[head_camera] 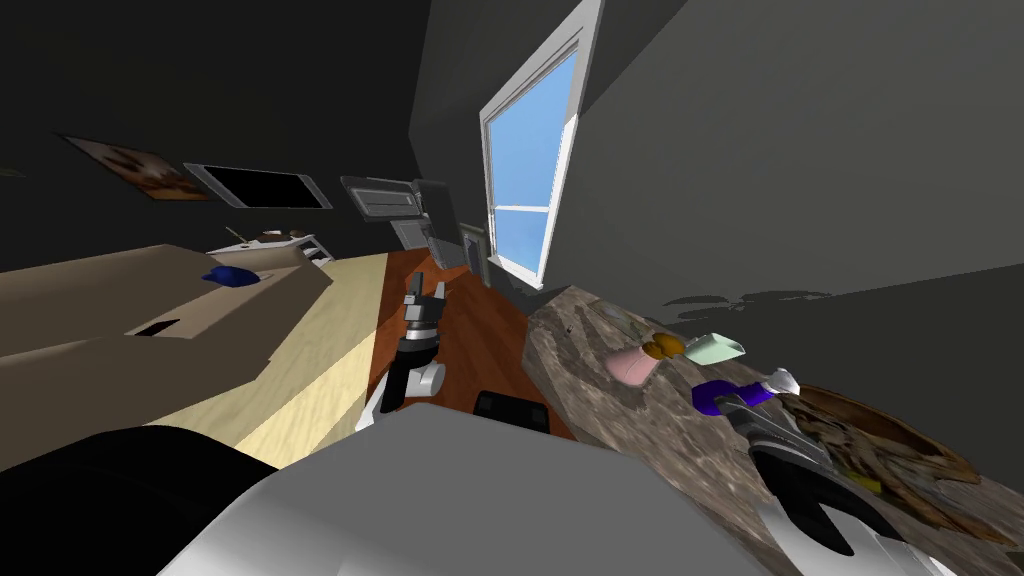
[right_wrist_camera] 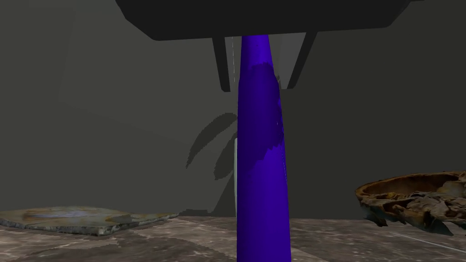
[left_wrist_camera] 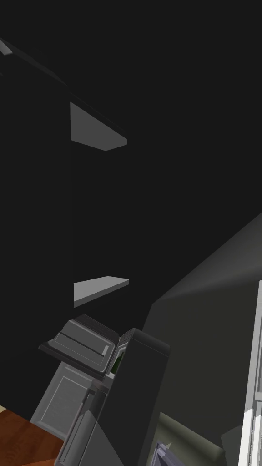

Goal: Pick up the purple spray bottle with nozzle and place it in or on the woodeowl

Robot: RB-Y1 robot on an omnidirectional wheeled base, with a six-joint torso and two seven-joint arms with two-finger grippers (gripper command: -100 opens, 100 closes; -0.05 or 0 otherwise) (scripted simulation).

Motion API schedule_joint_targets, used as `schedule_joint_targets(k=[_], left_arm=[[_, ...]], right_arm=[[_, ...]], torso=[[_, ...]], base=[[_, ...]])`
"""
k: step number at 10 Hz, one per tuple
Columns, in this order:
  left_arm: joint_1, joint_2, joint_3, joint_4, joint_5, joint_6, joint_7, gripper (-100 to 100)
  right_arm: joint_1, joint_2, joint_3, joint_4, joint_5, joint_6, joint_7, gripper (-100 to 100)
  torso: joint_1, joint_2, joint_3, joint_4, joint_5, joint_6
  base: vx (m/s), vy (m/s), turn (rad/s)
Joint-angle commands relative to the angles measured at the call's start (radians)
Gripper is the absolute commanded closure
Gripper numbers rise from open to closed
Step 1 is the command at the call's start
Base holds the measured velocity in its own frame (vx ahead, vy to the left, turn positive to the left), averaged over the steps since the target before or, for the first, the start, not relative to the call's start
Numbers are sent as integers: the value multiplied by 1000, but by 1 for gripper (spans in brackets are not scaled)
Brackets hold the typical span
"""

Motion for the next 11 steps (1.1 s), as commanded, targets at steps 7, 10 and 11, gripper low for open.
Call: schedule_joint_targets(k=[7, 10, 11], left_arm=[[0, 0, 0, 0, 0, 0, 0, 0], [0, 0, 0, 0, 0, 0, 0, 0], [0, 0, 0, 0, 0, 0, 0, 0]], right_arm=[[54, -53, -92, 30, 8, 130, -11, 100], [31, -75, -125, 52, 7, 164, -13, 100], [11, -84, -136, 62, 7, 171, -14, 100]], torso=[[-2, 2, 2, 1, 1, 0], [-11, -2, -1, 0, 0, 1], [-15, -5, -2, 0, -1, 1]], base=[[-256, 10, 221], [-180, -103, 137], [-73, -200, 79]])
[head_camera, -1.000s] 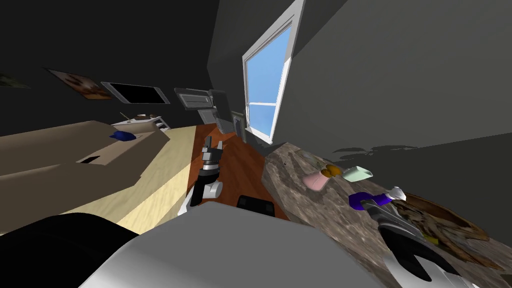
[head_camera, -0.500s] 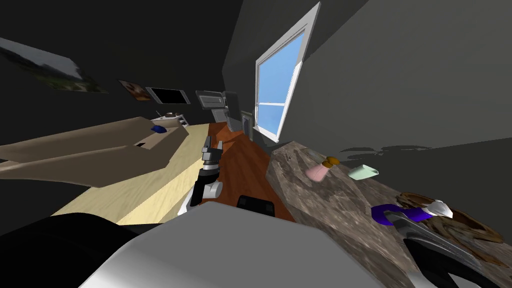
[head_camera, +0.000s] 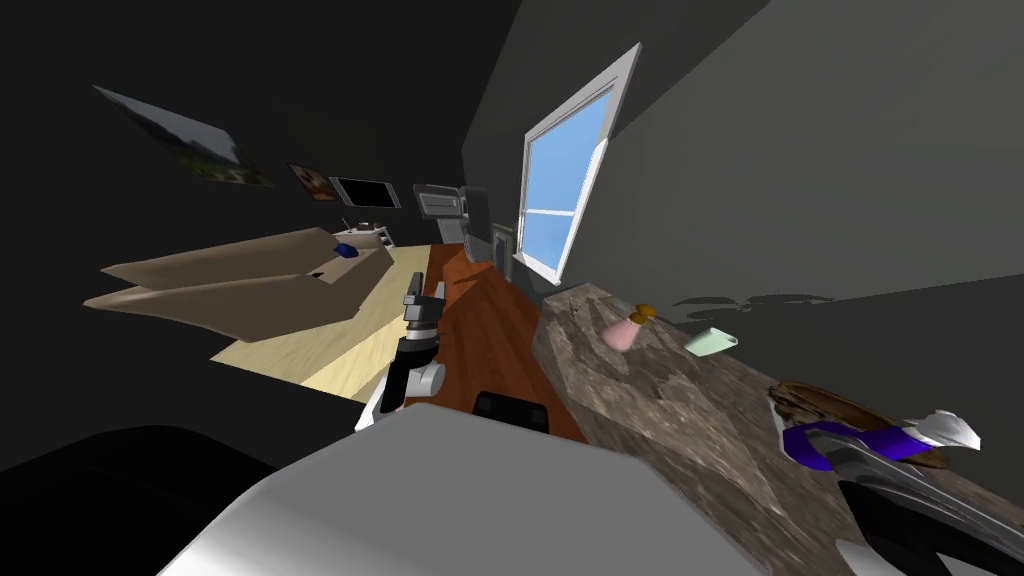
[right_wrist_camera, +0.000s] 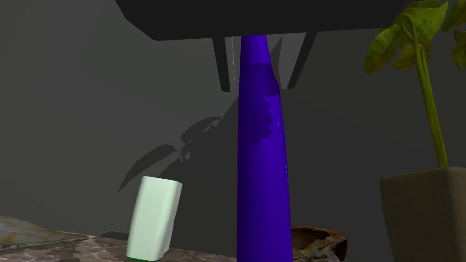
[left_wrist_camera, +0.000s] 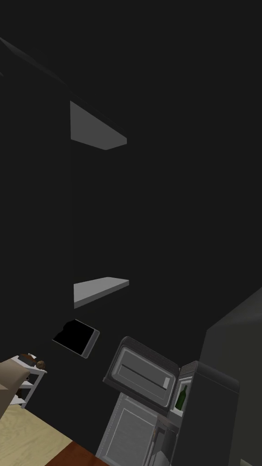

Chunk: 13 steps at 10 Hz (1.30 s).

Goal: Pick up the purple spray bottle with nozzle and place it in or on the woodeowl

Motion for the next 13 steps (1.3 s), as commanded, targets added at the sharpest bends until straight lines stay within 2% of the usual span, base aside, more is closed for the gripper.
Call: schedule_joint_targets(k=[1, 4, 6, 9, 10, 11, 12, 13], left_arm=[[0, 0, 0, 0, 0, 0, 0, 0], [0, 0, 0, 0, 0, 0, 0, 0], [0, 0, 0, 0, 0, 0, 0, 0], [0, 0, 0, 0, 0, 0, 0, 0], [0, 0, 0, 0, 0, 0, 0, 0], [0, 0, 0, 0, 0, 0, 0, 0], [0, 0, 0, 0, 0, 0, 0, 0], [0, 0, 0, 0, 0, 0, 0, 0]], right_arm=[[-39, -15, -16, 16, -1, 10, -1, 100], [-98, -29, -29, 37, -1, 8, -1, 100], [-128, -35, -34, 47, -1, 6, 0, 100], [-193, -49, -49, 72, 1, 2, 1, 100], [-209, -54, -55, 79, 2, 3, 0, 100], [-200, -54, -49, 73, -1, 8, 2, 100], [-203, -55, -51, 74, 0, 7, 2, -100], [-202, -56, -51, 74, 0, 7, 2, -100]], torso=[[0, 0, 0, 0, 0, 0], [-6, -7, -4, -1, -2, -1], [-2, -10, -5, -2, -2, -1], [-4, -12, -7, -2, -2, -2], [-3, -11, -6, -2, -3, -2], [-3, -8, -4, -1, -2, -2], [4, -7, -4, -1, -2, -1], [9, -7, -4, -1, -1, -1]], base=[[-53, -269, 69], [-20, -246, 23], [35, -178, -5], [42, -229, 6], [-13, -215, 30], [-7, -104, 21], [1, -21, 2], [0, -9, 1]])
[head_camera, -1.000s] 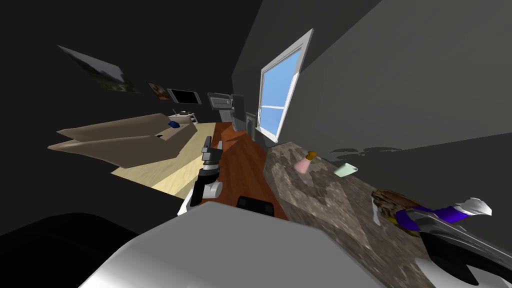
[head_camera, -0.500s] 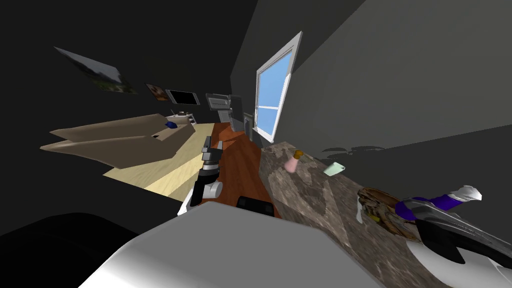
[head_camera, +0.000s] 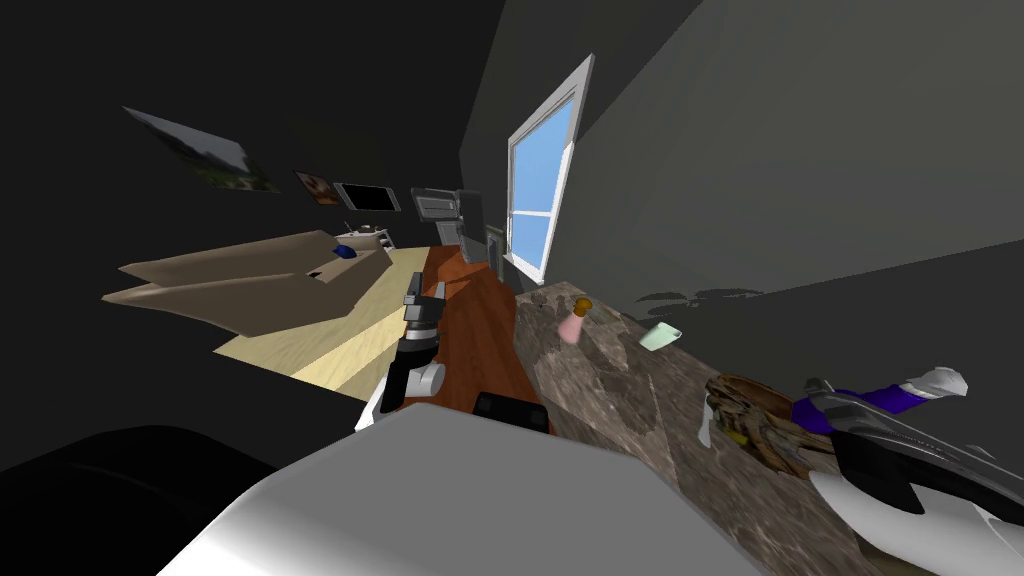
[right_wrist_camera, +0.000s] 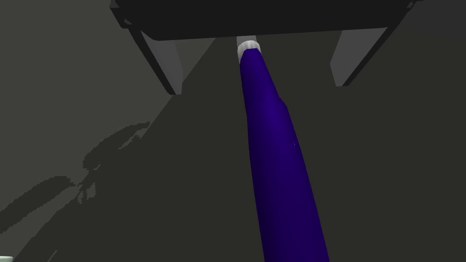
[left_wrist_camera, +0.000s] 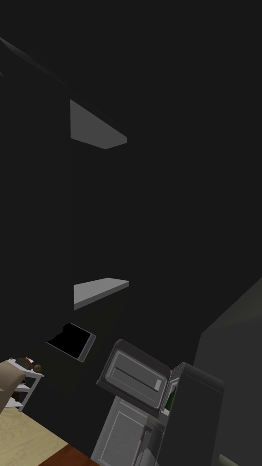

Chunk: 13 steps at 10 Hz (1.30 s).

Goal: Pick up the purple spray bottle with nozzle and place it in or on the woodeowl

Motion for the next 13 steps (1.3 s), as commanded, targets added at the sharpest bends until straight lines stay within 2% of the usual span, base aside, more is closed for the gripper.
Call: schedule_joint_targets(k=[1, 3, 4, 5, 13], left_arm=[[0, 0, 0, 0, 0, 0, 0, 0], [0, 0, 0, 0, 0, 0, 0, 0], [0, 0, 0, 0, 0, 0, 0, 0], [0, 0, 0, 0, 0, 0, 0, 0], [0, 0, 0, 0, 0, 0, 0, 0]], right_arm=[[0, 0, 0, 0, 0, 0, 0, -100], [0, 0, 0, 0, 0, 0, 0, -100], [0, 0, 0, 0, 0, 0, 0, 0], [13, -40, -5, -1, -38, 21, 1, -100], [65, -199, -26, -7, -192, 107, 7, -100]], torso=[[0, 0, 0, 0, 0, 0], [1, 0, 0, 0, 0, 0], [1, 0, 0, 0, 0, 0], [1, 0, 0, 0, 0, 0], [3, 2, 1, 0, 1, 0]], base=[[0, 0, 0], [0, 0, 0], [0, 0, 0], [-18, 21, 42], [-24, 25, 29]])
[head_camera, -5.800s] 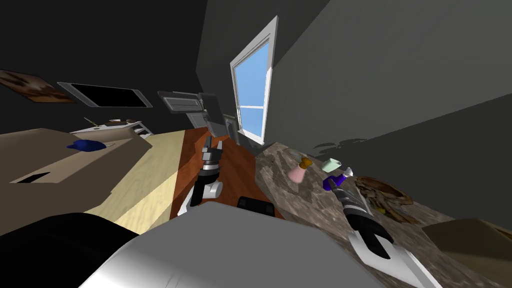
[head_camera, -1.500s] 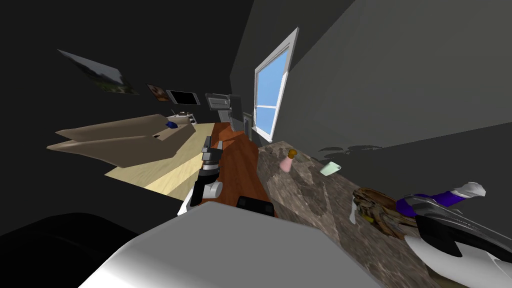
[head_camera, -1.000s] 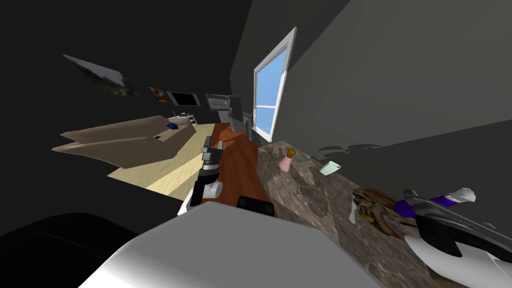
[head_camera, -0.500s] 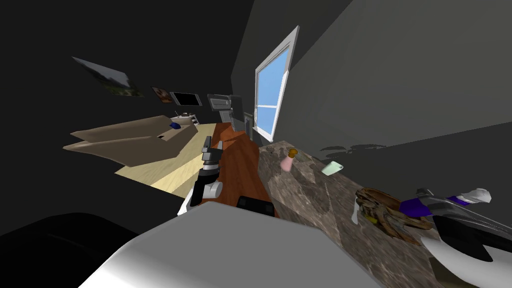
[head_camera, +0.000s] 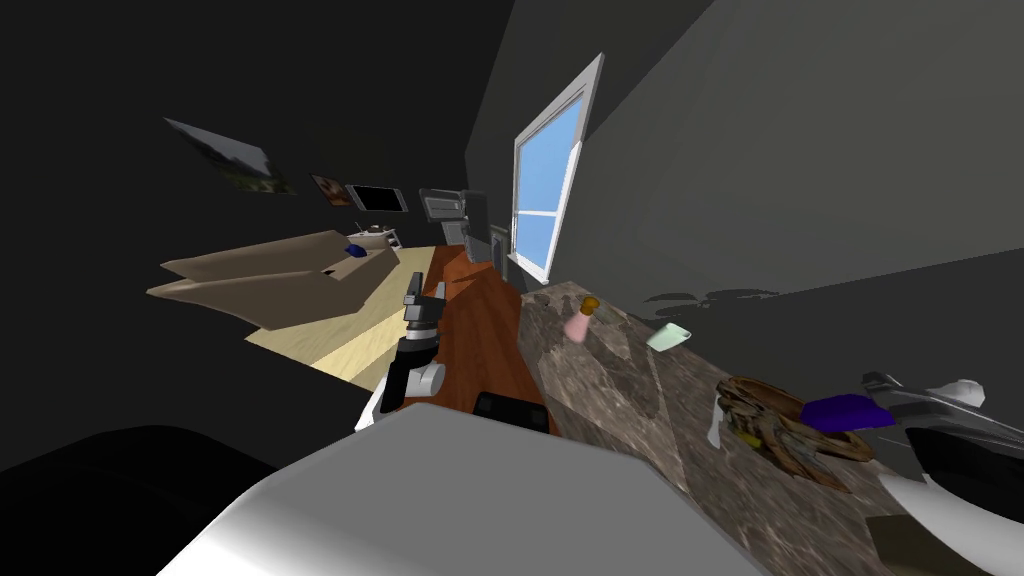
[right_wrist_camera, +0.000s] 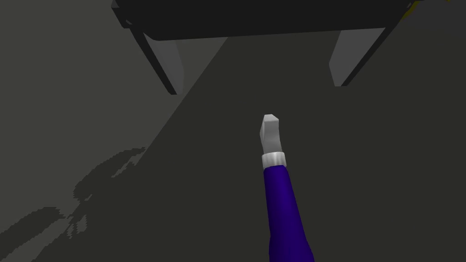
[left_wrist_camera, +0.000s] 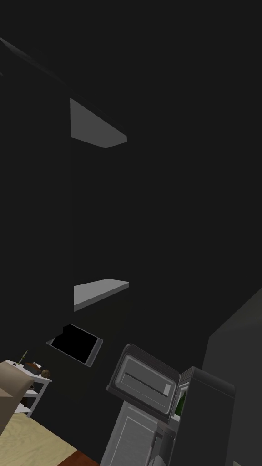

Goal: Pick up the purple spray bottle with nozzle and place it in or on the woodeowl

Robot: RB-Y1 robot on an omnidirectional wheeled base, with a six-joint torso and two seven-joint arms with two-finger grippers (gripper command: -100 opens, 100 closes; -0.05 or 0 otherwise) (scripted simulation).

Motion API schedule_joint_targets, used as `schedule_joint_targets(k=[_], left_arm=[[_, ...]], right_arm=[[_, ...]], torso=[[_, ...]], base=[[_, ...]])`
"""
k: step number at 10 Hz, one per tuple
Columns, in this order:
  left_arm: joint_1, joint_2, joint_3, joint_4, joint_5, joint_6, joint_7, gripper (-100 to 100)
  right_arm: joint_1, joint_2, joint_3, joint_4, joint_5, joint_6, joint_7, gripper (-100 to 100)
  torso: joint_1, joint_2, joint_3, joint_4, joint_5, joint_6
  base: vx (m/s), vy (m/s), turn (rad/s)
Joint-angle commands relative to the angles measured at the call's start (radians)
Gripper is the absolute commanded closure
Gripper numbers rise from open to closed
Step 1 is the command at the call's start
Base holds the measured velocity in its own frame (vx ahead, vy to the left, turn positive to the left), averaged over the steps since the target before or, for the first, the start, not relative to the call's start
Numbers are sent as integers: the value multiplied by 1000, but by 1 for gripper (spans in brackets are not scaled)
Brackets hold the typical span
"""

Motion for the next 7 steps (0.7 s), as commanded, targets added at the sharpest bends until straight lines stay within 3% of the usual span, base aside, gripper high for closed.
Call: schedule_joint_targets(k=[1, 2, 7], left_arm=[[0, 0, 0, 0, 0, 0, 0, 0], [0, 0, 0, 0, 0, 0, 0, 0], [0, 0, 0, 0, 0, 0, 0, 0]], right_arm=[[0, 0, 0, 0, 0, 0, 0, -100], [1, -2, -1, 0, -2, 2, 0, 0], [1, -2, 0, 0, -2, 2, 0, 0]], torso=[[0, 0, 0, 0, 0, 0], [-1, -1, 0, 0, 0, 0], [-2, -1, -1, 0, -1, 0]], base=[[-7, 10, 3], [0, 0, 0], [0, 0, 0]])
